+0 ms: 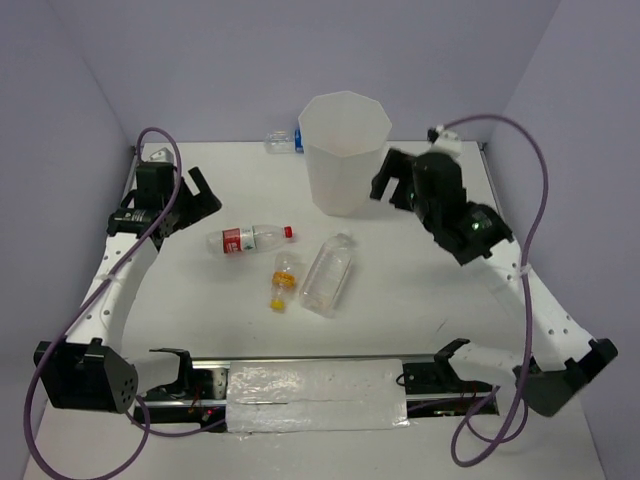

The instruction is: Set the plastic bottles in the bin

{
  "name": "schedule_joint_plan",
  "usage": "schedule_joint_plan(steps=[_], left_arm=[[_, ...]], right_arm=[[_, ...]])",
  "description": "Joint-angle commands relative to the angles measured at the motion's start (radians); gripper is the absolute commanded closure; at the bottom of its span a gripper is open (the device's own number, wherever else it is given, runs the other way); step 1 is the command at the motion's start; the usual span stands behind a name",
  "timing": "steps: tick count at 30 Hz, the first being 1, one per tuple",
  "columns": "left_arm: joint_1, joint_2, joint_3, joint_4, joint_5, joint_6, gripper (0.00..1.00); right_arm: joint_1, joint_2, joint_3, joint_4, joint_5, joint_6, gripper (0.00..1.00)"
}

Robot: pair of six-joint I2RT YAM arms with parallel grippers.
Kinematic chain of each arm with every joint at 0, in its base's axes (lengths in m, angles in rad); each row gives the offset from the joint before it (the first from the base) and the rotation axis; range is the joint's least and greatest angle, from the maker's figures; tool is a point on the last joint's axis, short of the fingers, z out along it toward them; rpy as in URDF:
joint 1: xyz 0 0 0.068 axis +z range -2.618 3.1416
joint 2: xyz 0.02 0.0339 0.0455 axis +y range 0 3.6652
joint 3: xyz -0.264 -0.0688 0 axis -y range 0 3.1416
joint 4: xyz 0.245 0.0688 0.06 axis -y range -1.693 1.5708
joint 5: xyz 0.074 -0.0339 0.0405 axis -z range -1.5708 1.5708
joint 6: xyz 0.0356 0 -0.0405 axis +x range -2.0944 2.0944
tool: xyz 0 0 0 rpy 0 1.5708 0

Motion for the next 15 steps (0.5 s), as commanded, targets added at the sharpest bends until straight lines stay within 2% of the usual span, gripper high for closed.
schedule_joint_plan(steps=[1, 2, 4, 8, 11, 15], left_arm=[[-0.006, 0.015, 0.003, 0.056, 0.028, -0.024, 0.0], [-0.006, 0.021, -0.002, 0.063, 0.036, -0.031, 0.0], [-0.009, 0.028, -0.008, 0.068, 0.056, -0.032, 0.01], [-0.046, 0.056, 0.003, 0.062, 0.061, -0.025, 0.0], [-0.119, 0.079, 0.03, 0.059, 0.05, -0.012, 0.0], [-0.23, 0.119, 0.052, 0.067, 0.05, -0.012, 0.01]], right_arm=[[0.031, -0.129, -0.333, 0.102, -0.147, 0.091, 0.03], [0.043, -0.167, -0.466, 0.165, -0.187, 0.137, 0.05], [0.063, -0.225, -0.554, 0.178, -0.227, 0.192, 0.06], [0.11, -0.242, -0.706, 0.19, -0.249, 0.277, 0.06], [0.112, -0.236, -0.767, 0.253, -0.296, 0.311, 0.05], [0.109, -0.149, -0.731, 0.291, -0.255, 0.357, 0.03]])
